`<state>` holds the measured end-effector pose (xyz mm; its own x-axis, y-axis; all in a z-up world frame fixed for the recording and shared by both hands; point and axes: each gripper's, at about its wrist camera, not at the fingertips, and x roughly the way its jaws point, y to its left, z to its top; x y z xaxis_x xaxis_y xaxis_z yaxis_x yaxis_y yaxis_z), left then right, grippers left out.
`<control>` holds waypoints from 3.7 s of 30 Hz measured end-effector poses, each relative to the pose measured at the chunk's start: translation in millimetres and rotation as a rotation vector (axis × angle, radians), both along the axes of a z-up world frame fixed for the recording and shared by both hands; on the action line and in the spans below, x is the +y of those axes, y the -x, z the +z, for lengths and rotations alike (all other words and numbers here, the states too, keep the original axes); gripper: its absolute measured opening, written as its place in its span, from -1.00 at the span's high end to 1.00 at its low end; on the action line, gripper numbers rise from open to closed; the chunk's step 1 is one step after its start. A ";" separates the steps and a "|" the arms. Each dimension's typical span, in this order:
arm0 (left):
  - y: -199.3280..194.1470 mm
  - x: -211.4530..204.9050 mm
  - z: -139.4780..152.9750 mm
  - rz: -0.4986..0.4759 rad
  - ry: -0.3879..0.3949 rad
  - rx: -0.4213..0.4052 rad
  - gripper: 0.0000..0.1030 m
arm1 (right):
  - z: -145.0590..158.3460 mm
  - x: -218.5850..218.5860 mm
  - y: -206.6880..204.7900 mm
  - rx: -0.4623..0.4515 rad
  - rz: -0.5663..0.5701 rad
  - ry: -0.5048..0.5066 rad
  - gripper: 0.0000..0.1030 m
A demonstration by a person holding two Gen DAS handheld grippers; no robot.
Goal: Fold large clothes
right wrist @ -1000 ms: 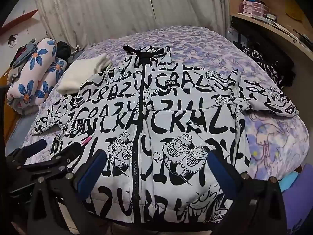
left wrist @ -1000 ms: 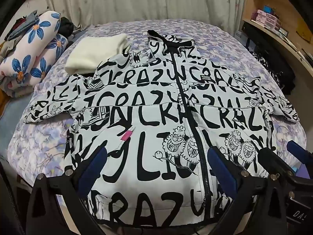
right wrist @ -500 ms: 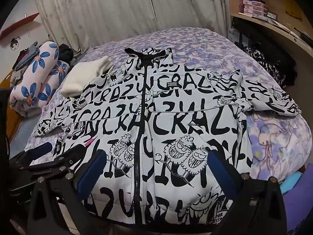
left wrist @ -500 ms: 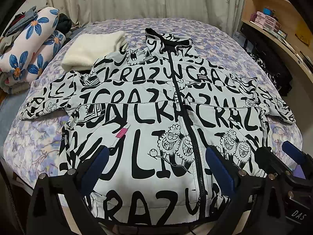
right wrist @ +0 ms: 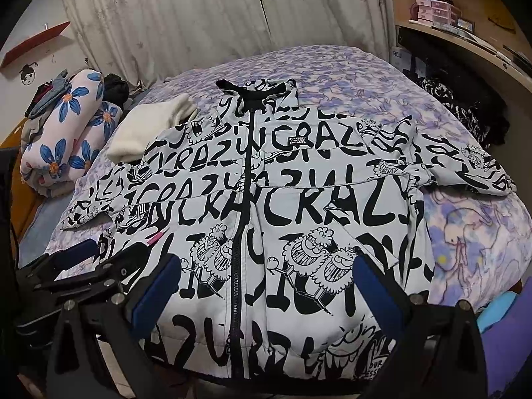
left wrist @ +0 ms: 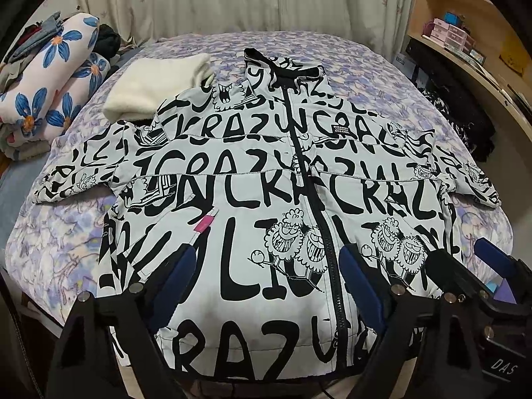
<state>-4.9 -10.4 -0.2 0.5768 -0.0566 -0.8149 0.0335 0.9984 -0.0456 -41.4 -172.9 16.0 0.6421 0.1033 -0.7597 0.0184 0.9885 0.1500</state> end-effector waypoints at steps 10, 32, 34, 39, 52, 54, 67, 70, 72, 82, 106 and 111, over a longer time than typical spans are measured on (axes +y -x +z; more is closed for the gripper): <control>0.6 2.7 -0.7 -0.002 0.001 0.001 -0.68 | -2.2 0.3 0.6 0.000 0.000 0.000 -1.00; 3.5 2.3 -1.8 -0.004 -0.005 0.002 -0.68 | -4.7 -0.1 -2.3 0.004 -0.002 -0.003 -1.00; 4.6 3.0 -1.7 -0.005 -0.004 0.004 -0.68 | -5.0 -0.4 -3.3 0.004 -0.002 -0.005 -1.00; 7.8 8.1 -2.5 -0.003 -0.004 0.010 -0.68 | -7.6 -0.3 -4.0 0.005 -0.001 -0.004 -1.00; -3.4 15.3 9.8 0.007 -0.015 -0.013 -0.68 | 1.8 2.4 -2.4 -0.061 0.028 0.075 -1.00; -5.9 18.3 16.9 0.010 -0.014 -0.032 -0.68 | 8.5 2.6 0.6 -0.092 0.041 0.086 -1.00; -61.7 -41.5 79.3 -0.059 -0.018 -0.183 -0.70 | 80.7 -36.5 -15.1 -0.277 -0.006 0.235 -1.00; -73.7 -58.0 89.5 -0.092 -0.013 -0.224 -0.70 | 98.2 -53.5 -18.5 -0.369 -0.056 0.294 -1.00; -80.8 -68.1 94.9 -0.116 0.011 -0.254 -0.70 | 107.0 -65.6 -28.0 -0.400 -0.086 0.353 -1.00; -115.1 -139.1 90.0 -0.189 -0.011 -0.387 -0.71 | 101.1 -136.2 -50.3 -0.363 -0.172 0.305 -1.00; -186.4 -292.0 -35.7 -0.414 -0.083 -0.176 -0.71 | -46.5 -340.0 -80.8 -0.045 -0.601 -0.118 -0.88; -208.7 -302.8 -61.3 -0.362 -0.073 -0.098 -0.71 | -78.0 -392.4 -77.2 0.002 -0.732 -0.288 -0.75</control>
<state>203.8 -313.2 -61.5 0.6056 -0.2149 -0.7662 0.3857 0.9215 0.0464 35.8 -565.3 -62.0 0.6213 -0.1524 -0.7686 0.6506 0.6471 0.3975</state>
